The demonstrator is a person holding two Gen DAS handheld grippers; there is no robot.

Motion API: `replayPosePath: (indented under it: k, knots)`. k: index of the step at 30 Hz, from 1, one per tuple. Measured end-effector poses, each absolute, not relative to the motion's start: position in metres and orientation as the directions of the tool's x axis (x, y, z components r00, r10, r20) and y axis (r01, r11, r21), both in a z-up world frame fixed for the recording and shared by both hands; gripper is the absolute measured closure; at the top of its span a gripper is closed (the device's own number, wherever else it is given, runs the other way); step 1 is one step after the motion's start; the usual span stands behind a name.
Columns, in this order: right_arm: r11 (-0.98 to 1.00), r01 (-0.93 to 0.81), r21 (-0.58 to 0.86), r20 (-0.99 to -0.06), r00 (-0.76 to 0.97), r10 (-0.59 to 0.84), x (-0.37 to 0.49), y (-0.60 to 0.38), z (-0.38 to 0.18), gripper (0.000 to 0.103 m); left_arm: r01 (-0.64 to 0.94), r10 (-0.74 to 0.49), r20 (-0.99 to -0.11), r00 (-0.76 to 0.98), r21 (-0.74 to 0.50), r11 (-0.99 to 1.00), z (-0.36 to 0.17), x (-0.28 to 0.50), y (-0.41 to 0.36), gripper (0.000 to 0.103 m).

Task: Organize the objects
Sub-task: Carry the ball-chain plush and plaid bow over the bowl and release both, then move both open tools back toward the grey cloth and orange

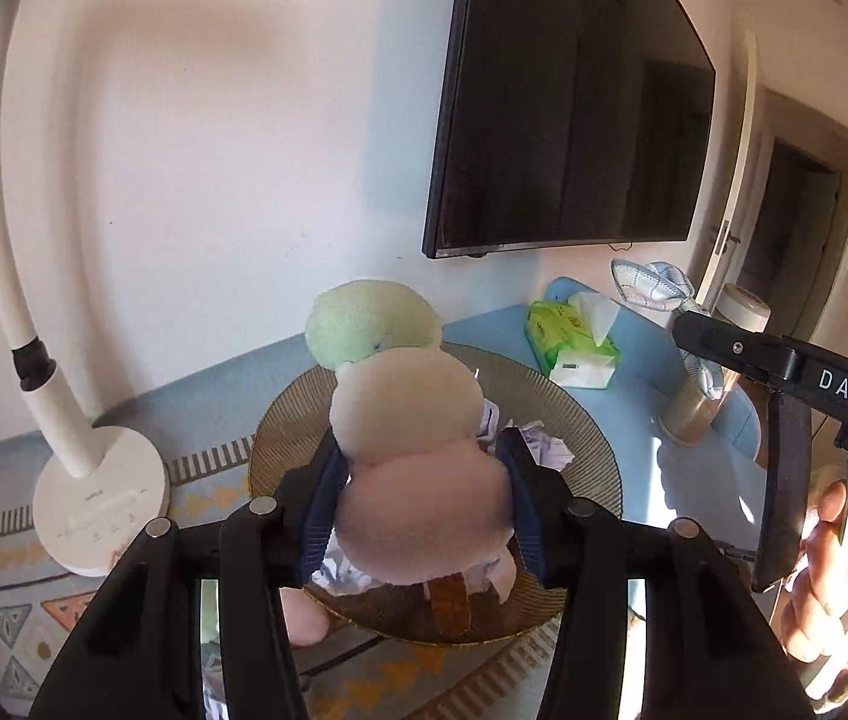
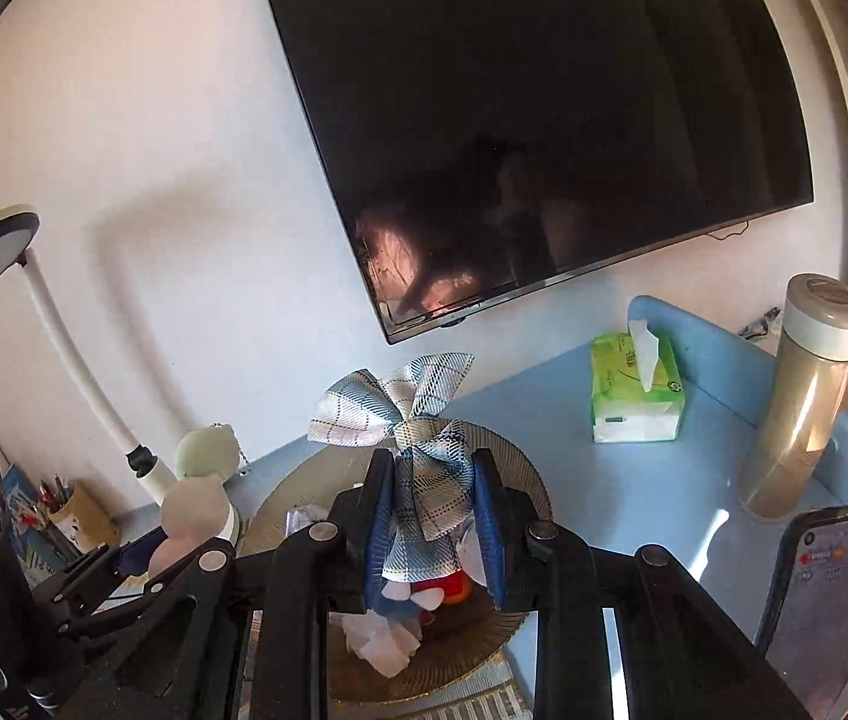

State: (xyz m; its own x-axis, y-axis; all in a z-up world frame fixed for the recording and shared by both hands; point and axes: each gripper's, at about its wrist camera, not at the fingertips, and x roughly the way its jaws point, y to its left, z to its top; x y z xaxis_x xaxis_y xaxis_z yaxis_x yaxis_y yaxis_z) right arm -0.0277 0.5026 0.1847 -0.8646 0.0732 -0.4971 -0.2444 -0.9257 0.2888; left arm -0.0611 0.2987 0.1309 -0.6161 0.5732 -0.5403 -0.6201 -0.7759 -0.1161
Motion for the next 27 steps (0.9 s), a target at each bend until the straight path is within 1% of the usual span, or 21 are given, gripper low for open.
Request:
replayPosePath:
  k: [1,2,3,4,5,6,7,10,12,16,17,18,20,21,22,23,24,25,27]
  knots:
    - [-0.922,-0.236,0.305,-0.504,-0.862,0.054,-0.037,0.508,0.181,0.078,-0.621,0.571,-0.545,-0.614,-0.114,-0.776,0.128,-0.067,0.305,0.055]
    - [-0.921,-0.224,0.318,-0.515,-0.857,0.031,-0.048,0.510,0.176,0.073,-0.624,0.574,-0.548,-0.608,-0.116,-0.772,0.124,-0.073,0.310,0.053]
    - [-0.922,-0.220,0.318,-0.531,-0.847,0.019,-0.058,0.511,0.170,0.063,-0.631,0.584,-0.551,-0.597,-0.127,-0.765,0.120,-0.079,0.313,0.050]
    - [-0.923,-0.231,0.307,-0.551,-0.834,0.025,-0.067,0.515,0.164,0.059,-0.635,0.591,-0.557,-0.584,-0.141,-0.760,0.116,-0.083,0.316,0.046]
    - [-0.925,-0.243,0.294,-0.573,-0.819,0.033,-0.073,0.515,0.158,0.057,-0.634,0.591,-0.567,-0.574,-0.149,-0.759,0.112,-0.087,0.318,0.034]
    - [-0.927,-0.242,0.287,-0.594,-0.804,0.026,-0.076,0.515,0.152,0.057,-0.630,0.590,-0.573,-0.569,-0.158,-0.761,0.109,-0.090,0.317,0.027]
    - [-0.928,-0.235,0.291,-0.607,-0.795,0.011,-0.076,0.514,0.147,0.057,-0.624,0.594,-0.570,-0.568,-0.172,-0.762,0.106,-0.091,0.313,0.022]
    - [-0.933,-0.225,0.282,-0.623,-0.782,0.000,-0.066,0.510,0.134,0.057,-0.611,0.601,-0.571,-0.560,-0.205,-0.764,0.102,-0.088,0.299,0.022]
    - [-0.933,-0.221,0.283,-0.633,-0.774,-0.009,-0.057,0.503,0.130,0.056,-0.602,0.595,-0.569,-0.567,-0.206,-0.771,0.103,-0.080,0.285,0.022]
    - [-0.945,-0.120,0.305,-0.609,-0.787,-0.096,-0.031,0.473,0.139,0.054,-0.578,0.565,-0.560,-0.606,-0.178,-0.796,0.112,-0.054,0.251,0.022]
    - [-0.949,-0.090,0.301,-0.594,-0.796,-0.113,-0.023,0.462,0.144,0.051,-0.565,0.557,-0.551,-0.621,-0.178,-0.806,0.115,-0.047,0.238,0.022]
    - [-0.952,-0.058,0.299,-0.577,-0.806,-0.132,-0.013,0.450,0.149,0.044,-0.550,0.552,-0.540,-0.636,-0.185,-0.814,0.119,-0.038,0.225,0.022]
    - [-0.953,0.018,0.303,-0.536,-0.823,-0.187,0.006,0.422,0.153,0.037,-0.507,0.532,-0.514,-0.672,-0.204,-0.837,0.127,-0.022,0.194,0.022]
    - [-0.947,0.056,0.315,-0.519,-0.826,-0.221,0.016,0.408,0.150,0.030,-0.482,0.516,-0.498,-0.697,-0.208,-0.851,0.130,-0.013,0.178,0.021]
    - [-0.939,0.081,0.333,-0.504,-0.827,-0.250,0.023,0.393,0.144,0.027,-0.449,0.490,-0.482,-0.727,-0.207,-0.869,0.133,-0.004,0.162,0.016]
    - [-0.935,0.099,0.339,-0.499,-0.824,-0.269,0.029,0.378,0.134,0.023,-0.411,0.456,-0.465,-0.759,-0.200,-0.889,0.133,0.005,0.147,0.006]
    - [-0.940,0.116,0.320,-0.508,-0.817,-0.273,0.032,0.361,0.124,0.023,-0.369,0.416,-0.449,-0.791,-0.193,-0.909,0.131,0.015,0.132,0.000]
    - [-0.953,0.122,0.279,-0.526,-0.811,-0.258,0.034,0.345,0.113,0.023,-0.325,0.377,-0.437,-0.817,-0.191,-0.926,0.127,0.023,0.119,0.001]
    - [-0.980,0.117,0.162,-0.541,-0.820,-0.188,0.036,0.320,0.096,0.023,-0.261,0.323,-0.464,-0.825,-0.195,-0.945,0.115,0.031,0.096,0.001]
